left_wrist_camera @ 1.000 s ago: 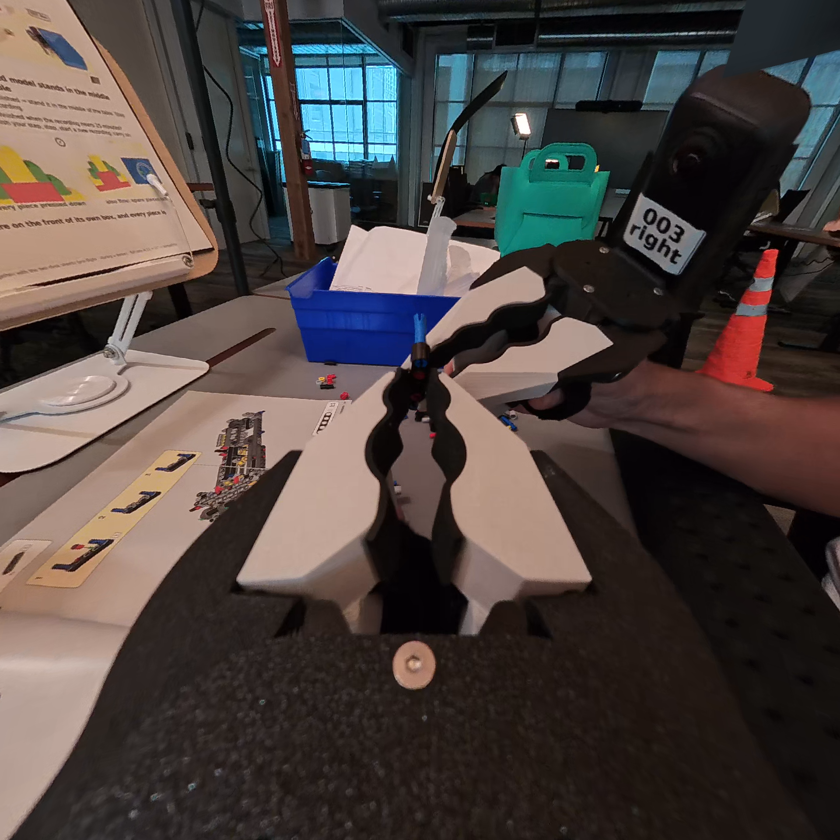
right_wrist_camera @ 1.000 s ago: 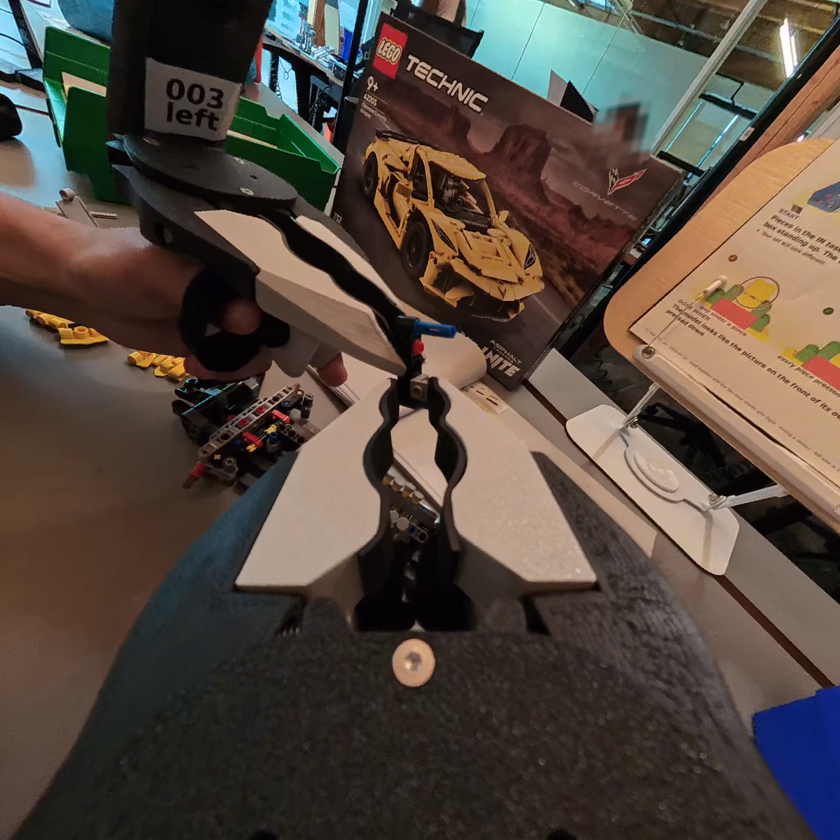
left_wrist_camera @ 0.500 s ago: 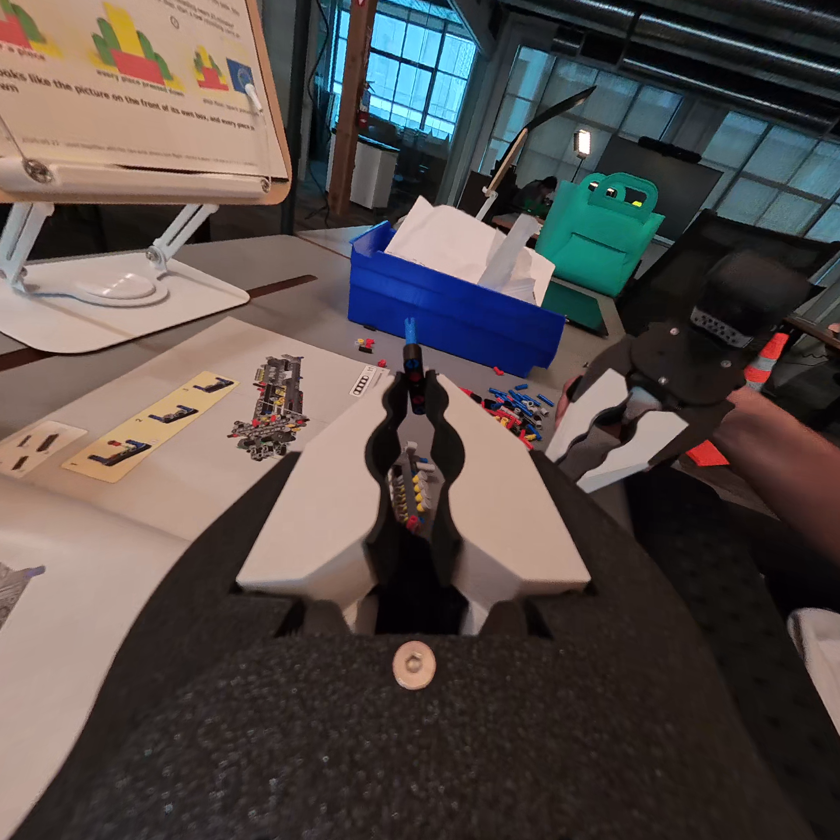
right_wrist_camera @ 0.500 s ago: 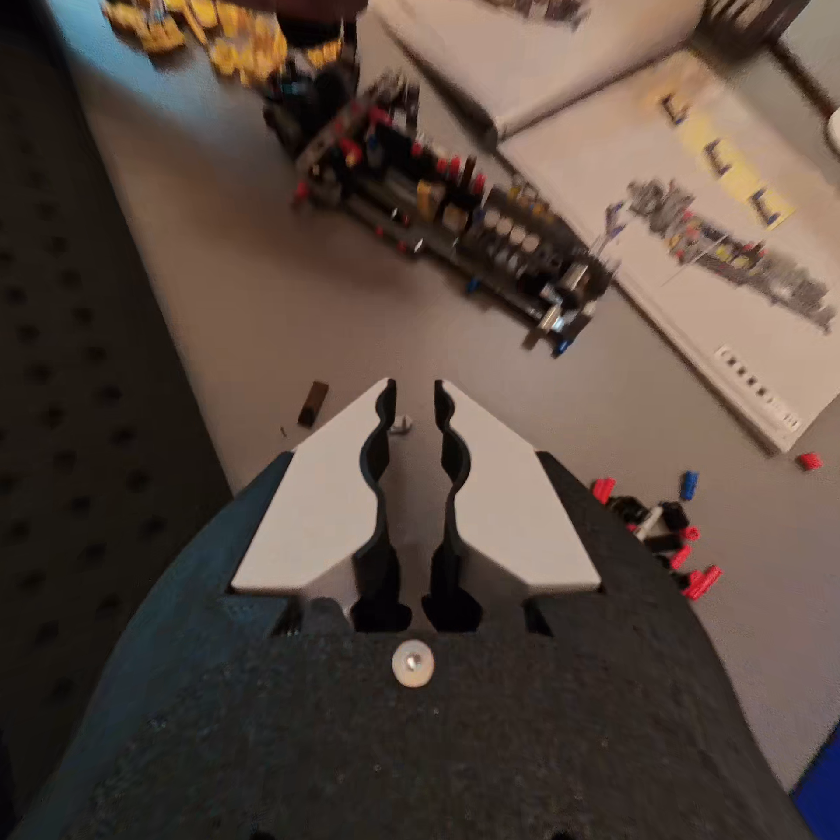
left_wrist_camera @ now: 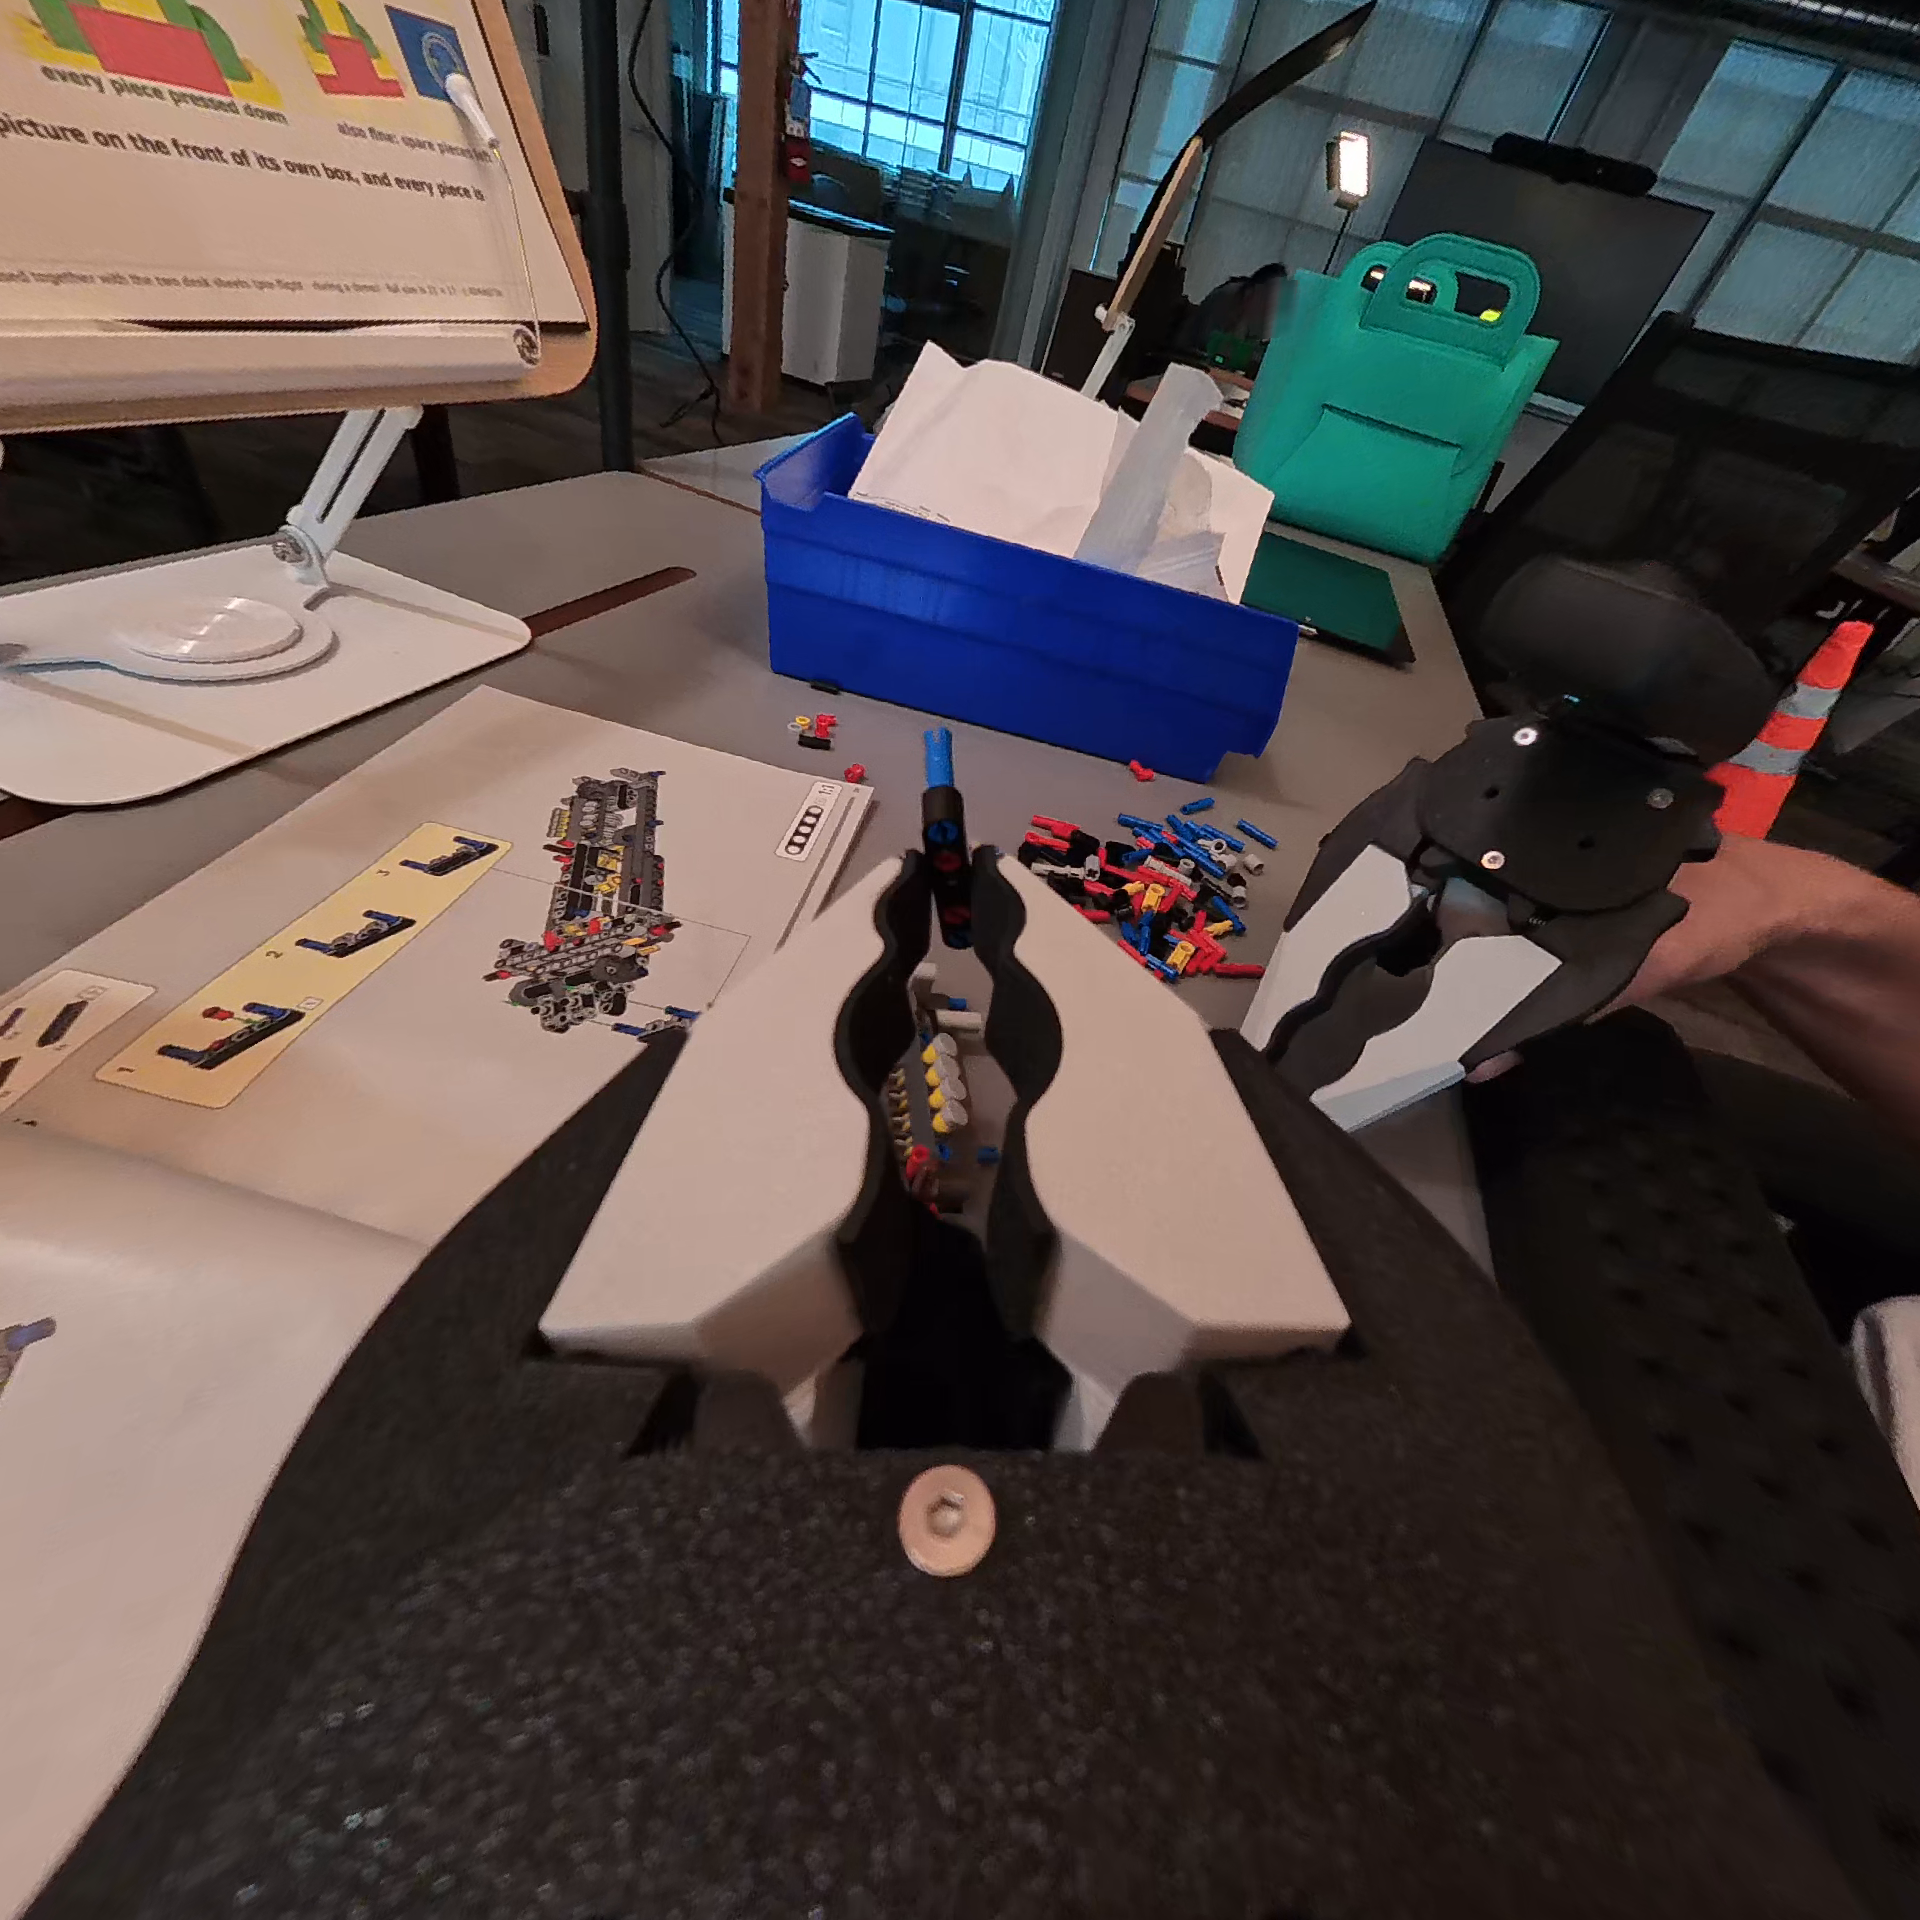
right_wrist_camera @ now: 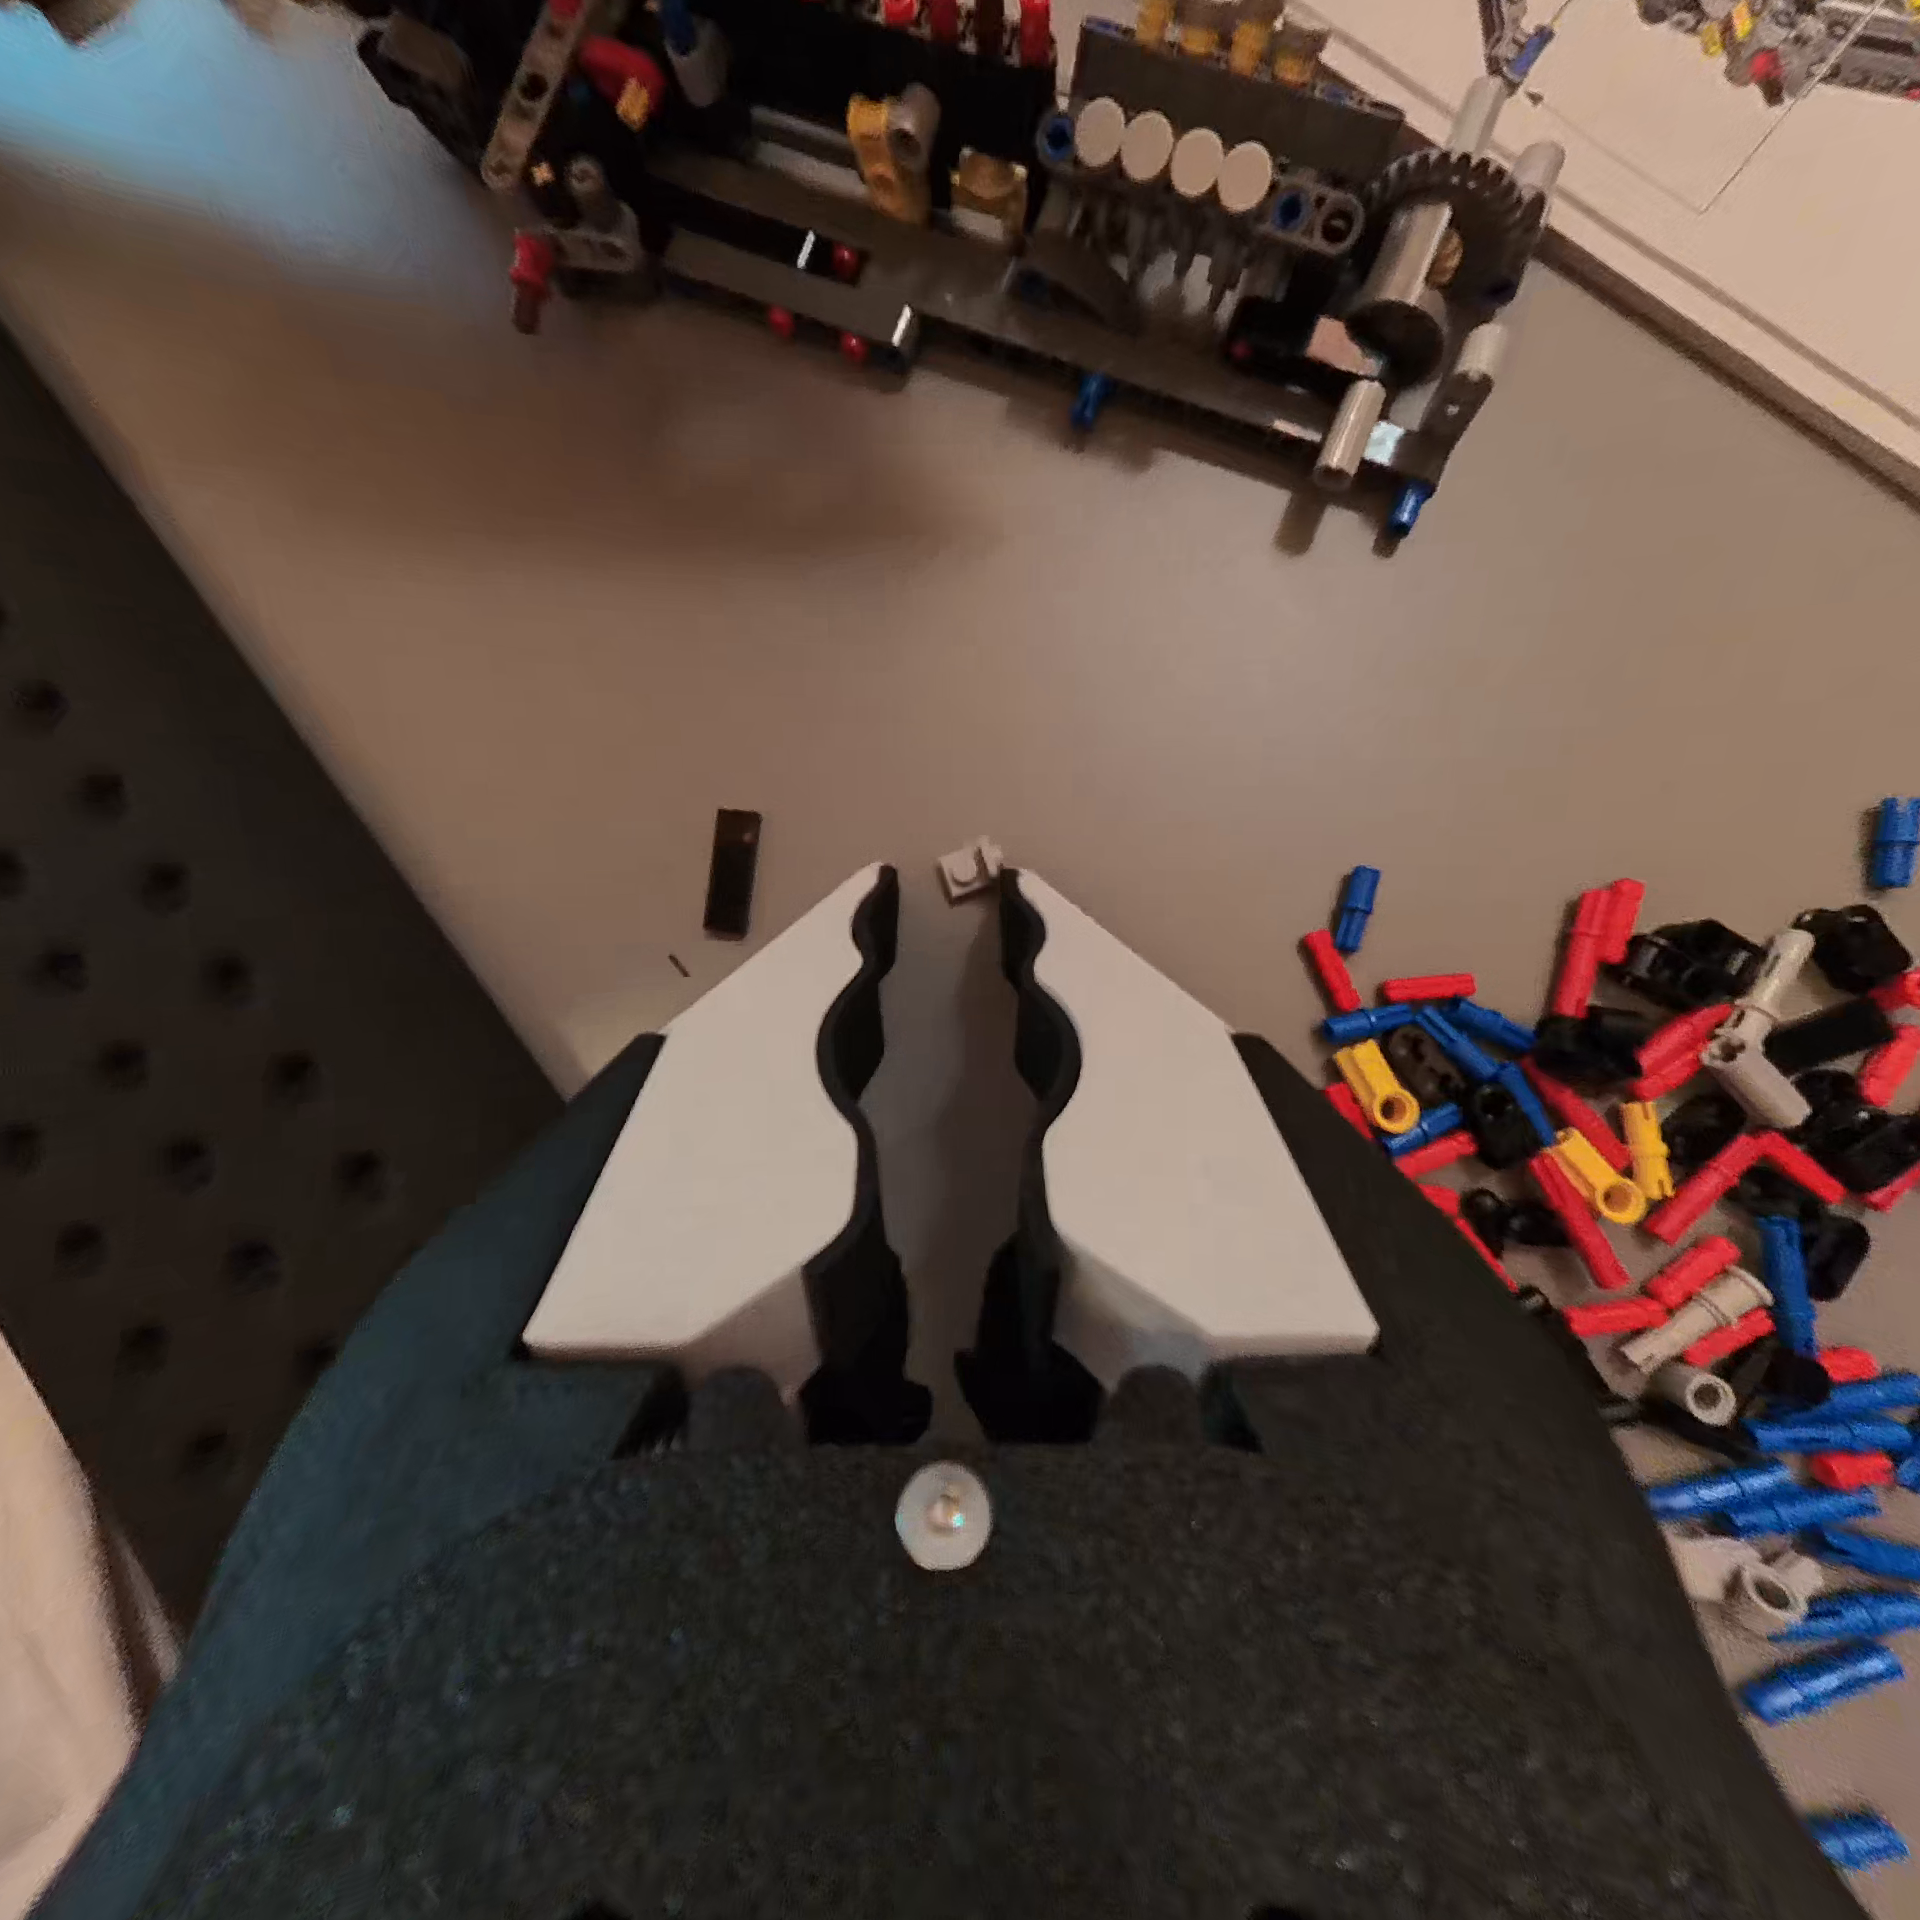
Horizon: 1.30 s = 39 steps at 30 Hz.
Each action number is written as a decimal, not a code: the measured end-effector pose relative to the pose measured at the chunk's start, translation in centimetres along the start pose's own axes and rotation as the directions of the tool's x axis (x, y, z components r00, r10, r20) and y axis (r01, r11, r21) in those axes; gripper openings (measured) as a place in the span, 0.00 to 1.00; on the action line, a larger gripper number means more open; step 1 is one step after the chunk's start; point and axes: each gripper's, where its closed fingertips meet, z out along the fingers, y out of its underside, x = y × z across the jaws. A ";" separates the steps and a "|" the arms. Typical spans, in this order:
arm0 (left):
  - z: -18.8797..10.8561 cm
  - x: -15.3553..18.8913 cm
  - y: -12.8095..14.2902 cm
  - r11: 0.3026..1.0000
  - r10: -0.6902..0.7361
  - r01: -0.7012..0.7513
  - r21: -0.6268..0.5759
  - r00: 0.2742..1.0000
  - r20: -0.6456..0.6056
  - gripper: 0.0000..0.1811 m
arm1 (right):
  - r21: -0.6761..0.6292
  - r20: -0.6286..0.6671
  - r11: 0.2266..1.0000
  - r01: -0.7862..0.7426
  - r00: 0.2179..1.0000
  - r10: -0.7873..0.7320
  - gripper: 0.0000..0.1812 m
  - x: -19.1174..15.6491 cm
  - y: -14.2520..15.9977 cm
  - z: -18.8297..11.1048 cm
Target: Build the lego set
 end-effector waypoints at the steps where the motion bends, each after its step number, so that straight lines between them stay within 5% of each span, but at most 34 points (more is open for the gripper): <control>1: 0.0 0.1 0.0 1.000 0.003 -0.003 -0.002 1.000 -0.002 0.03 | 0.001 0.009 1.000 0.002 1.000 -0.002 0.10 -0.2 -0.1 0.2; 14: 0.2 0.5 0.2 1.000 0.001 -0.001 -0.011 1.000 -0.020 0.03 | 0.009 -0.062 0.992 0.124 0.990 -0.123 0.06 -0.3 -0.6 0.7; 19: -0.3 3.2 -0.7 0.995 -0.091 0.098 0.022 0.972 -0.215 0.03 | 0.013 -0.025 0.988 0.151 0.988 -0.151 0.04 -0.4 -0.8 0.9; 21: -0.8 4.7 -1.5 0.977 -0.191 0.212 0.022 0.916 -0.352 0.03 | 0.073 -0.019 0.979 0.190 0.982 -0.189 0.04 -0.2 -2.0 0.4; 23: -1.7 6.4 -2.0 0.953 -0.272 0.303 -0.020 0.820 -0.504 0.03 | 0.291 -0.024 0.932 0.216 0.975 -0.219 0.03 -0.3 -6.2 -2.6; 27: -2.8 9.5 -1.3 0.916 -0.377 0.362 -0.174 0.628 -0.681 0.03 | 0.771 -0.064 0.572 0.281 0.927 -0.370 0.03 -2.5 -15.5 -12.5; 32: -3.9 11.1 -1.7 0.815 -0.521 0.484 -0.320 0.370 -0.769 0.03 | 0.704 -0.033 0.563 0.432 0.812 -0.582 0.03 -6.2 -16.4 -11.2; 39: -5.0 10.8 -3.7 0.770 -0.484 0.578 -0.271 0.251 -0.838 0.03 | 0.580 -0.059 0.620 0.528 0.787 -0.614 0.03 -5.9 -17.9 -10.8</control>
